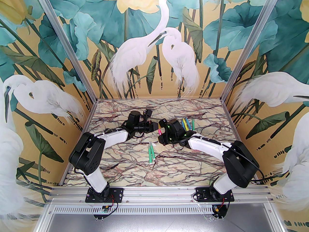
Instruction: Open the pen caps
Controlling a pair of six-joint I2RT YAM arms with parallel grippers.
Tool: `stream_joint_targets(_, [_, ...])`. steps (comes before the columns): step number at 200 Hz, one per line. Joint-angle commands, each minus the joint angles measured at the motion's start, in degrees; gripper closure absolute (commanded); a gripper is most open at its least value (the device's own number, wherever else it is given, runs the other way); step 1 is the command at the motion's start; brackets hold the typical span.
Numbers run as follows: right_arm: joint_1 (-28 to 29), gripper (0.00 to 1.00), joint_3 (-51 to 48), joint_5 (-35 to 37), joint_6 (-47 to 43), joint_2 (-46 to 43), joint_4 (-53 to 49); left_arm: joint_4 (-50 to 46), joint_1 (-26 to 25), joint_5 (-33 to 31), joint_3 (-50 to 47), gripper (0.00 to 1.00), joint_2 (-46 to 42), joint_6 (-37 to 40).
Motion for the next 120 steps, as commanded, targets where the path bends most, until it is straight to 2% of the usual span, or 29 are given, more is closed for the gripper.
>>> stream_joint_targets(1, [0.21, 1.0, -2.52, -2.14, -2.31, -1.11, -3.22, 0.87, 4.11, -3.75, -0.03, 1.0, -0.2, -2.2])
stream_joint_targets(65, [0.21, 1.0, -7.34, -4.08, -4.56, -4.49, -4.69, -2.18, 7.63, -5.43, 0.16, 1.0, -1.46, -1.47])
stream_joint_targets(89, [0.01, 1.0, -7.8, -0.31, -3.82, -5.94, -4.91, -6.85, 7.64, -6.22, 1.25, 1.0, -1.23, 1.55])
stream_joint_targets(120, [-2.99, 1.0, -5.89, 6.84, -0.11, -4.02, -5.12, -18.38, 7.63, -9.33, 3.41, 1.0, -0.87, 8.15])
